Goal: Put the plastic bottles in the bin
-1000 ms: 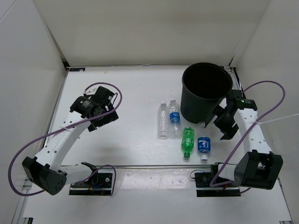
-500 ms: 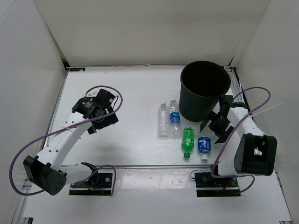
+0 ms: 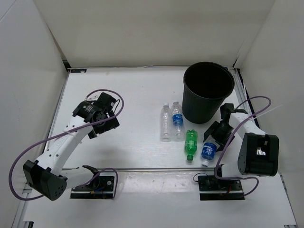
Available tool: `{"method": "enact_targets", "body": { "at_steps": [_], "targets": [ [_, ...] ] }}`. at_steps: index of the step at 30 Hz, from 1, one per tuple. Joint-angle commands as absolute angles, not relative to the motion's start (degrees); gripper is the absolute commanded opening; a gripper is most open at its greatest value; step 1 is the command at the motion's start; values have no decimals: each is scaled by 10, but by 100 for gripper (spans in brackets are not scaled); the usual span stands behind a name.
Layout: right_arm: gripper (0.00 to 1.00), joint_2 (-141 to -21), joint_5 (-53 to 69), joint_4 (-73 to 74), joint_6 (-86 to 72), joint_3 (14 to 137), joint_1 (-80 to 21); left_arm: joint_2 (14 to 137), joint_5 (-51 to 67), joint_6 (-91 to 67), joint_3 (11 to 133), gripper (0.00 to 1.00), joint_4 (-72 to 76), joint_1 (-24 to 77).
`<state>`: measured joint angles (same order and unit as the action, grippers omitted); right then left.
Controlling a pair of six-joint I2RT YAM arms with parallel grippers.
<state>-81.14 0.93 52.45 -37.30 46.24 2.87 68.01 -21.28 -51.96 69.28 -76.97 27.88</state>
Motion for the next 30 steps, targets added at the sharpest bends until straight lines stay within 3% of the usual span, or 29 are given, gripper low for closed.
{"method": "enact_targets", "body": {
  "at_steps": [1,8,11,18,24,30],
  "targets": [
    [76,-801,-5,540,-399,461,26,662,-224,-525,685,100,-773,281],
    [52,-724,3,647,-448,497,14,657,-224,-530,685,100,-773,281],
    [48,-665,8,721,-476,534,-2,662,-224,-530,685,100,-773,281],
    [37,-553,60,834,-501,765,-15,673,-224,-530,690,100,-763,281],
    [34,-585,74,821,-535,957,-15,689,-224,-525,696,100,-751,281],
    [34,-721,1,711,-507,1146,-15,689,-224,-513,701,100,-751,281]
  ]
}}
